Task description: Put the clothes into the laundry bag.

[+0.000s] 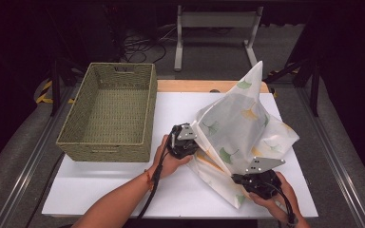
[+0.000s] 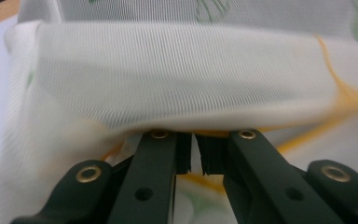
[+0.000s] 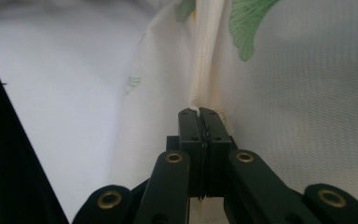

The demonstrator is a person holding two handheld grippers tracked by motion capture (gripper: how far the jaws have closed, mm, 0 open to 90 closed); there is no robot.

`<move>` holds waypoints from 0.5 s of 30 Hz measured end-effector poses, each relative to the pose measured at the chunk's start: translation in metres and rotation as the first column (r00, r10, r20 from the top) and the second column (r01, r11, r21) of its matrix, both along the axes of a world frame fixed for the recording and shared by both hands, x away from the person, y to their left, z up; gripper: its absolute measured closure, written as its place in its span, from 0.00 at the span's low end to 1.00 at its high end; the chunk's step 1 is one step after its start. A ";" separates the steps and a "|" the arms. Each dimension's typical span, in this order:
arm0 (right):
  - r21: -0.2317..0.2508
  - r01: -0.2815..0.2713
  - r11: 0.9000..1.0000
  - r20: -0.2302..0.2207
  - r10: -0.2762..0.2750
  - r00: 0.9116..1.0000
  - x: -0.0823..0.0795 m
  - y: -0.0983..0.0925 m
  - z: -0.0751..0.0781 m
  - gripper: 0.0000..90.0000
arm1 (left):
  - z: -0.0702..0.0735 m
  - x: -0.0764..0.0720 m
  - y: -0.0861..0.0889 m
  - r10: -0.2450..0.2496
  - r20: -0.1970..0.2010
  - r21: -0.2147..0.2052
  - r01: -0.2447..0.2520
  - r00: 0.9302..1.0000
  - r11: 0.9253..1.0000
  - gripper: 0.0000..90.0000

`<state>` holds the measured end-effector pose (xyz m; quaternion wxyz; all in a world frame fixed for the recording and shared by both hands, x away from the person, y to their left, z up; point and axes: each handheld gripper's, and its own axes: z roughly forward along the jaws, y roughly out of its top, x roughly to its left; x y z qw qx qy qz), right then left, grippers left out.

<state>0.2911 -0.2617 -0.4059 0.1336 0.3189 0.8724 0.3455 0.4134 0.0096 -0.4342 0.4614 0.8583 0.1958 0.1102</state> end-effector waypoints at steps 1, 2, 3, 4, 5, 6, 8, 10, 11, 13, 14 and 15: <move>0.008 0.007 1.000 0.001 -0.007 1.000 0.000 -0.003 0.001 0.99 | 0.000 -0.004 0.004 -0.002 -0.004 0.007 0.002 1.000 1.000 0.94; 0.008 0.013 1.000 0.002 -0.014 1.000 0.000 -0.005 0.001 0.99 | 0.000 -0.008 0.008 -0.003 -0.003 0.020 0.003 1.000 1.000 0.94; 0.006 0.021 1.000 0.003 -0.021 1.000 -0.001 -0.008 0.001 0.99 | 0.000 -0.011 0.012 -0.014 0.000 0.028 0.014 1.000 1.000 0.93; 0.014 0.027 1.000 0.001 -0.027 1.000 -0.002 -0.011 0.000 0.99 | 0.000 -0.015 0.016 -0.012 0.005 0.037 0.012 1.000 0.999 0.92; 0.013 0.036 0.999 -0.002 -0.036 0.999 -0.003 -0.013 -0.001 0.99 | -0.001 -0.019 0.020 -0.014 0.011 0.051 0.014 1.000 0.999 0.92; 0.007 0.047 0.999 -0.002 -0.047 0.999 -0.004 -0.016 -0.002 0.99 | -0.001 -0.022 0.024 -0.016 0.021 0.061 0.015 1.000 0.998 0.91; 0.009 0.064 0.998 -0.005 -0.064 0.998 -0.004 -0.022 -0.003 0.99 | -0.002 -0.027 0.032 -0.006 0.016 0.060 0.005 1.000 0.998 0.90; -0.015 0.089 0.996 0.009 -0.089 0.996 -0.005 -0.028 -0.003 0.99 | -0.003 -0.030 0.040 0.018 0.024 0.064 -0.020 1.000 0.998 0.87; -0.004 0.093 0.996 0.008 -0.093 0.996 -0.005 -0.031 -0.003 0.99 | -0.004 -0.031 0.041 0.026 0.034 0.071 -0.028 0.999 0.997 0.86; 0.009 0.105 0.994 0.008 -0.105 0.994 -0.006 -0.035 -0.002 0.99 | -0.004 -0.032 0.044 0.059 0.047 0.086 -0.063 0.997 0.994 0.81; 0.006 0.108 0.994 0.013 -0.108 0.994 -0.006 -0.037 -0.001 0.99 | -0.004 -0.033 0.044 0.065 0.047 0.089 -0.069 0.997 0.994 0.77; 0.001 0.114 0.994 0.018 -0.114 0.993 -0.007 -0.037 0.000 0.99 | -0.005 -0.034 0.044 0.074 0.052 0.089 -0.078 0.996 0.993 0.74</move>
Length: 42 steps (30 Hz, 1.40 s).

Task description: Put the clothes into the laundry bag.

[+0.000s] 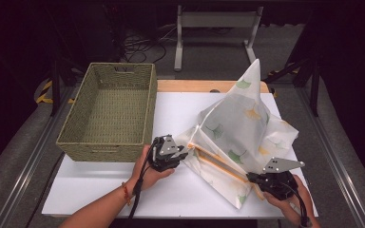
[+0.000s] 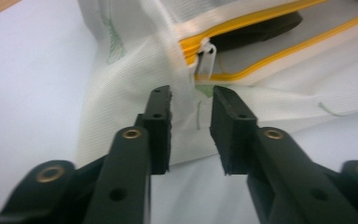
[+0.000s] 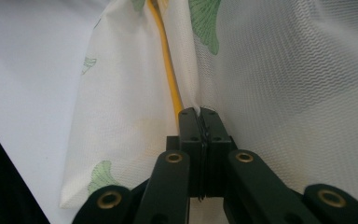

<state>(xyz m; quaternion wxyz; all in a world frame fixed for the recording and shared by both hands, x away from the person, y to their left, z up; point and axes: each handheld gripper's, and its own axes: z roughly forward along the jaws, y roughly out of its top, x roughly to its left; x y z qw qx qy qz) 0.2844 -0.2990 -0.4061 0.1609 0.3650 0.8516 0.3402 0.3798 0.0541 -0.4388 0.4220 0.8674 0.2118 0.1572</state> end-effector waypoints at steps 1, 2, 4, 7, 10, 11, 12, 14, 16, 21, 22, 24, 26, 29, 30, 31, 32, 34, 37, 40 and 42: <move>-0.004 0.003 1.000 0.006 -0.003 1.000 0.000 -0.001 0.001 0.99 | 0.000 -0.002 0.000 0.017 0.014 0.000 -0.017 1.000 1.000 0.69; -0.009 0.005 1.000 0.010 -0.005 1.000 0.000 -0.002 0.002 0.99 | 0.001 -0.003 0.000 0.025 0.019 -0.009 -0.025 0.999 1.000 0.65; -0.004 0.010 1.000 0.009 -0.010 1.000 0.000 -0.004 0.002 0.99 | 0.002 -0.005 -0.001 0.031 0.022 -0.013 -0.030 0.999 0.999 0.59; 0.006 0.015 1.000 0.005 -0.015 1.000 0.001 -0.007 0.002 0.99 | 0.003 -0.002 -0.004 0.059 0.031 0.000 -0.059 0.998 0.998 0.50; 0.010 0.015 1.000 0.010 -0.015 1.000 0.001 -0.008 0.003 0.99 | 0.001 0.003 -0.007 0.065 0.007 0.000 -0.065 0.998 0.998 0.42; 0.010 0.015 1.000 0.010 -0.015 1.000 0.001 -0.008 0.003 0.99 | -0.001 0.006 -0.010 0.052 -0.006 0.015 -0.052 0.999 0.999 0.42; 0.014 0.011 1.000 0.010 -0.011 1.000 0.000 -0.008 0.004 0.99 | -0.003 0.008 -0.014 0.046 -0.033 0.030 -0.045 0.998 0.999 0.38; 0.016 0.008 1.000 0.012 -0.008 1.000 0.000 -0.008 0.004 0.99 | -0.006 0.010 -0.021 0.040 -0.033 0.058 -0.038 0.999 0.998 0.32; 0.017 0.002 1.000 0.013 -0.002 1.000 0.000 -0.007 0.004 0.99 | -0.007 0.013 -0.026 0.039 -0.030 0.068 -0.037 0.999 0.997 0.32; 0.025 0.001 1.000 0.018 -0.002 1.000 0.000 -0.008 0.004 0.99 | -0.006 0.022 -0.028 0.056 -0.017 0.056 -0.055 0.998 0.997 0.54; 0.031 0.002 1.000 0.020 -0.003 1.000 0.000 -0.008 0.004 0.99 | -0.006 0.023 -0.026 0.050 -0.018 0.048 -0.049 0.999 0.998 0.63; 0.054 -0.001 0.999 0.028 0.000 1.000 0.000 -0.009 0.005 0.99 | -0.006 0.023 -0.025 0.030 -0.028 0.050 -0.029 0.999 0.998 0.85; 0.059 -0.002 0.998 0.030 0.001 1.000 0.000 -0.008 0.005 0.99 | -0.005 0.022 -0.024 0.010 -0.029 0.069 -0.008 1.000 0.998 0.92; 0.059 0.000 0.998 0.037 -0.002 0.999 0.000 -0.007 0.005 0.99 | -0.002 0.019 -0.020 -0.008 -0.031 0.072 0.011 0.999 0.997 0.94; 0.064 0.000 0.998 0.041 -0.003 0.999 0.000 -0.007 0.005 0.99 | -0.001 0.019 -0.017 -0.013 -0.033 0.071 0.015 0.999 0.997 0.95; 0.069 0.001 0.998 0.043 -0.004 0.999 0.000 -0.007 0.005 0.99 | 0.002 0.016 -0.013 -0.017 -0.036 0.068 0.020 0.999 0.998 0.95; 0.076 0.000 0.997 0.048 -0.004 0.999 0.000 -0.005 0.006 0.99 | 0.004 0.014 -0.010 -0.025 -0.031 0.072 0.027 0.999 0.997 0.96; 0.080 0.007 0.997 0.061 -0.012 0.998 0.000 -0.004 0.006 0.99 | 0.008 0.010 -0.005 -0.033 -0.025 0.079 0.035 0.999 0.996 0.96; 0.092 0.013 0.996 0.067 -0.020 0.998 0.002 -0.001 0.005 0.98 | 0.012 0.002 0.003 -0.050 -0.024 0.081 0.051 0.998 0.995 0.96; 0.092 0.015 0.996 0.067 -0.021 0.998 0.003 0.001 0.003 0.98 | 0.015 -0.008 0.009 -0.067 -0.017 0.087 0.068 0.998 0.994 0.96; 0.107 0.012 0.994 0.064 -0.019 0.998 0.004 0.001 0.003 0.97 | 0.016 -0.014 0.014 -0.070 -0.018 0.085 0.071 0.997 0.994 0.96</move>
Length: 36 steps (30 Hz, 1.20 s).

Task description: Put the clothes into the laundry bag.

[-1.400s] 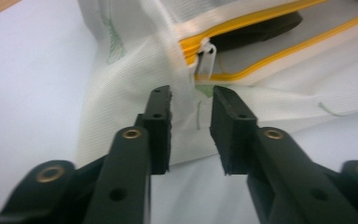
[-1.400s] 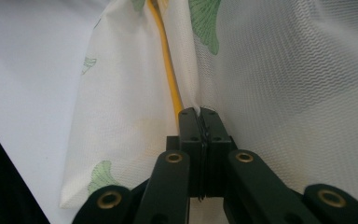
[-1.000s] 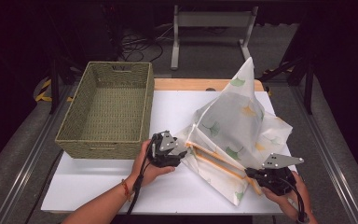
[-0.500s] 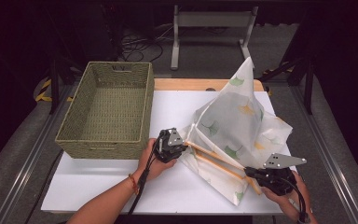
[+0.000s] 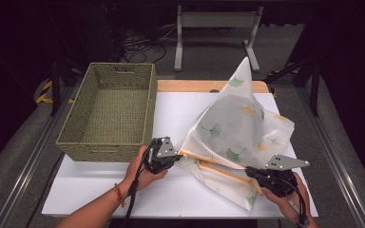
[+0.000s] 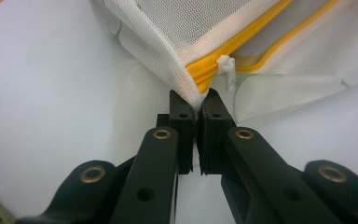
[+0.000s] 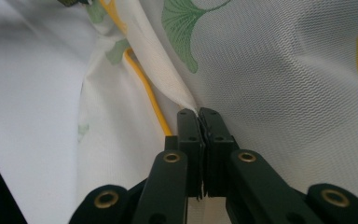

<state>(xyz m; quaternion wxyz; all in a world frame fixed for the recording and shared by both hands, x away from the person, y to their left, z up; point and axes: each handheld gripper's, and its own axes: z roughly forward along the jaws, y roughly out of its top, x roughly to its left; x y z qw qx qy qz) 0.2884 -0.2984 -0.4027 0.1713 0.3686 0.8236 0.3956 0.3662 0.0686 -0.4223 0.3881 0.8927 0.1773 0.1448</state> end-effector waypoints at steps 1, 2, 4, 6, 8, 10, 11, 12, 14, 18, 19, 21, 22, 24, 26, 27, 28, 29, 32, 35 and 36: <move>0.012 -0.003 1.000 -0.002 0.003 1.000 0.000 0.000 0.000 0.97 | 0.001 -0.002 0.003 -0.005 -0.006 -0.007 0.005 1.000 1.000 0.96; 0.019 -0.006 1.000 -0.001 0.006 1.000 0.000 0.000 0.000 0.96 | 0.002 -0.004 0.006 -0.004 -0.003 -0.012 0.004 1.000 1.000 0.96; 0.022 -0.024 0.999 -0.003 0.024 1.000 0.000 0.003 0.000 0.96 | 0.004 -0.007 0.012 -0.003 -0.013 -0.026 0.003 1.000 1.000 0.96; 0.018 -0.037 0.999 -0.004 0.037 0.999 0.000 0.007 -0.001 0.96 | 0.003 -0.010 0.018 -0.002 -0.027 -0.040 0.001 1.000 0.999 0.96; 0.013 -0.051 0.999 -0.008 0.051 0.999 0.001 0.011 -0.003 0.96 | 0.002 -0.012 0.022 0.001 -0.033 -0.038 -0.002 0.999 0.999 0.96; 0.009 -0.057 0.998 -0.013 0.057 0.998 0.001 0.014 -0.004 0.96 | 0.000 -0.015 0.026 0.003 -0.039 -0.038 -0.005 0.999 0.999 0.96; 0.006 -0.061 0.998 -0.012 0.062 0.998 0.002 0.016 -0.004 0.95 | -0.001 -0.016 0.029 0.005 -0.047 -0.044 -0.007 0.999 0.999 0.96; 0.007 -0.064 0.998 -0.011 0.064 0.998 0.002 0.018 -0.005 0.95 | -0.001 -0.017 0.032 0.003 -0.051 -0.049 -0.005 0.999 0.999 0.96; 0.006 -0.062 0.998 -0.001 0.062 0.998 0.002 0.022 -0.005 0.95 | 0.000 -0.020 0.037 0.001 -0.055 -0.061 -0.005 0.999 0.998 0.96; 0.007 -0.076 0.997 0.004 0.076 0.997 0.004 0.032 -0.006 0.92 | -0.002 -0.023 0.050 0.009 -0.082 -0.082 -0.016 0.997 0.997 0.96; 0.006 -0.084 0.996 0.001 0.084 0.996 0.005 0.034 -0.006 0.93 | -0.003 -0.023 0.052 0.016 -0.081 -0.075 -0.022 0.997 0.997 0.96; 0.000 -0.094 0.996 -0.001 0.094 0.996 0.005 0.038 -0.007 0.92 | -0.006 -0.024 0.056 0.020 -0.087 -0.072 -0.026 0.996 0.997 0.96; -0.003 -0.102 0.995 0.000 0.102 0.995 0.004 0.041 -0.008 0.92 | -0.008 -0.023 0.057 0.018 -0.089 -0.074 -0.024 0.996 0.997 0.96; -0.011 -0.110 0.994 -0.002 0.110 0.994 0.004 0.044 -0.009 0.91 | -0.011 -0.023 0.059 0.015 -0.101 -0.084 -0.024 0.995 0.996 0.96; -0.009 -0.115 0.993 -0.004 0.115 0.993 0.004 0.046 -0.010 0.89 | -0.012 -0.023 0.059 0.013 -0.109 -0.092 -0.023 0.994 0.996 0.96; -0.009 -0.120 0.993 -0.003 0.120 0.993 0.005 0.047 -0.010 0.89 | -0.013 -0.022 0.060 0.010 -0.111 -0.093 -0.020 0.994 0.995 0.96; -0.010 -0.121 0.993 0.000 0.121 0.993 0.005 0.048 -0.010 0.89 | -0.014 -0.022 0.059 0.010 -0.114 -0.096 -0.021 0.993 0.995 0.96; -0.007 -0.121 0.993 0.002 0.121 0.993 0.005 0.048 -0.010 0.88 | -0.015 -0.022 0.059 0.004 -0.119 -0.097 -0.015 0.993 0.995 0.96; -0.004 -0.122 0.993 0.007 0.122 0.992 0.005 0.051 -0.009 0.85 | -0.016 -0.022 0.058 -0.001 -0.115 -0.093 -0.010 0.993 0.996 0.96; -0.004 -0.134 0.991 0.020 0.134 0.991 0.005 0.055 -0.008 0.83 | -0.017 -0.021 0.059 -0.008 -0.110 -0.085 -0.001 0.994 0.996 0.96; -0.004 -0.136 0.991 0.027 0.136 0.990 0.005 0.057 -0.007 0.81 | -0.017 -0.021 0.060 -0.005 -0.101 -0.078 -0.002 0.995 0.997 0.96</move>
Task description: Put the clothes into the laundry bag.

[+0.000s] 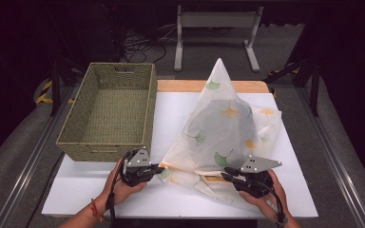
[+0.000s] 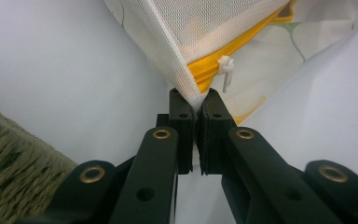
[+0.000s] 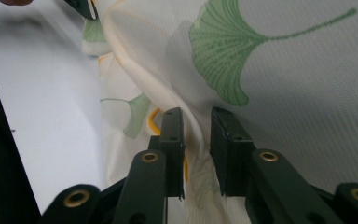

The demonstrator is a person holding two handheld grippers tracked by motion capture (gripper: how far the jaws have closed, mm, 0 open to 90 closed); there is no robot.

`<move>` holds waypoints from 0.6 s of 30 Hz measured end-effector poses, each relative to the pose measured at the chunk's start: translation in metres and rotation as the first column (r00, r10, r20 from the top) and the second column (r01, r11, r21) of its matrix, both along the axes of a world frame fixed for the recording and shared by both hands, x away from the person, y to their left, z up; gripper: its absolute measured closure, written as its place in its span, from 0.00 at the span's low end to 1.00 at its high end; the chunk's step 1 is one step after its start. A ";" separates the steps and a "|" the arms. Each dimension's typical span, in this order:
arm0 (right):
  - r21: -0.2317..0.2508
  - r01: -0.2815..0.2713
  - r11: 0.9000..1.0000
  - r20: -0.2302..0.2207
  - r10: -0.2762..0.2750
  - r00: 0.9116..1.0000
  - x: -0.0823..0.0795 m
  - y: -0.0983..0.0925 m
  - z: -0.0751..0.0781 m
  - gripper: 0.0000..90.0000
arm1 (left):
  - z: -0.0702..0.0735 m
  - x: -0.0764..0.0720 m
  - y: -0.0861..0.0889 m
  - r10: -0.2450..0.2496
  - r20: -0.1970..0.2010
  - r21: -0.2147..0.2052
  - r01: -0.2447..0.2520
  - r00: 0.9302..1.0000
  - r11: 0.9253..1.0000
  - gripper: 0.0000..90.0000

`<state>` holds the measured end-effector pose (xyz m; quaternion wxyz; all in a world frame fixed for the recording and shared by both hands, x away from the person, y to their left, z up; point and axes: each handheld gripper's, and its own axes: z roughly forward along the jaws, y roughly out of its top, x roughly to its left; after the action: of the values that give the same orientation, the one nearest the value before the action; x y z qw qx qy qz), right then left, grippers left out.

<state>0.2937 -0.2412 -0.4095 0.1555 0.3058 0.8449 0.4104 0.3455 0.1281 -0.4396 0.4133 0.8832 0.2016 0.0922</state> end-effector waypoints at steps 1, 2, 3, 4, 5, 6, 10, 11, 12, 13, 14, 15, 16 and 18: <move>0.004 -0.005 1.000 0.003 0.005 1.000 0.000 0.001 0.000 0.80 | 0.000 0.000 0.001 0.001 -0.002 0.000 -0.001 1.000 1.000 0.96; 0.006 -0.009 1.000 0.007 0.009 1.000 0.000 0.003 0.001 0.80 | -0.001 0.001 0.003 0.001 0.002 -0.002 -0.001 1.000 1.000 0.96; 0.003 -0.009 1.000 0.014 0.009 1.000 0.001 0.005 0.002 0.80 | -0.001 0.001 0.003 0.008 -0.003 0.000 -0.008 1.000 1.000 0.96; 0.006 -0.015 1.000 0.019 0.015 1.000 0.001 0.006 0.003 0.80 | -0.003 0.001 0.003 0.009 -0.001 0.008 -0.009 1.000 1.000 0.96; 0.006 -0.015 1.000 0.019 0.015 1.000 0.001 0.006 0.003 0.80 | -0.003 0.001 0.003 0.009 -0.001 0.008 -0.009 1.000 1.000 0.96; 0.012 -0.020 1.000 0.022 0.020 1.000 0.001 0.008 0.005 0.79 | -0.003 0.002 0.004 0.006 0.006 0.018 -0.006 1.000 1.000 0.96; 0.026 -0.018 0.999 0.039 0.017 0.999 0.004 0.017 0.007 0.75 | -0.004 0.002 0.003 0.012 0.006 0.011 -0.013 1.000 1.000 0.96; 0.029 -0.022 0.999 0.040 0.021 0.999 0.005 0.019 0.007 0.74 | -0.004 0.002 0.003 0.014 0.005 0.014 -0.014 1.000 1.000 0.96; 0.031 -0.026 0.999 0.043 0.025 0.999 0.006 0.021 0.007 0.73 | -0.005 0.002 0.002 0.014 0.001 0.011 -0.014 1.000 1.000 0.96; 0.031 -0.026 0.999 0.043 0.025 0.999 0.006 0.021 0.007 0.73 | -0.005 0.003 0.002 0.008 0.003 0.012 -0.008 1.000 1.000 0.96; 0.032 -0.040 0.999 0.046 0.039 0.998 0.007 0.027 0.007 0.72 | -0.006 0.003 0.001 0.009 0.003 0.014 -0.009 1.000 1.000 0.96; 0.031 -0.047 0.998 0.046 0.046 0.998 0.008 0.030 0.006 0.72 | -0.006 0.003 0.001 0.009 0.003 0.014 -0.009 1.000 1.000 0.96; 0.034 -0.054 0.998 0.047 0.052 0.998 0.009 0.032 0.006 0.71 | -0.006 0.003 0.001 0.007 0.000 0.010 -0.007 1.000 1.000 0.96; 0.038 -0.061 0.997 0.046 0.059 0.997 0.009 0.035 0.005 0.71 | -0.005 0.003 0.001 0.003 0.002 0.007 -0.003 1.000 1.000 0.96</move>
<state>0.3030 -0.2063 -0.4044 0.1558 0.2742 0.8416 0.4383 0.3483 0.1288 -0.4448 0.4102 0.8842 0.2023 0.0943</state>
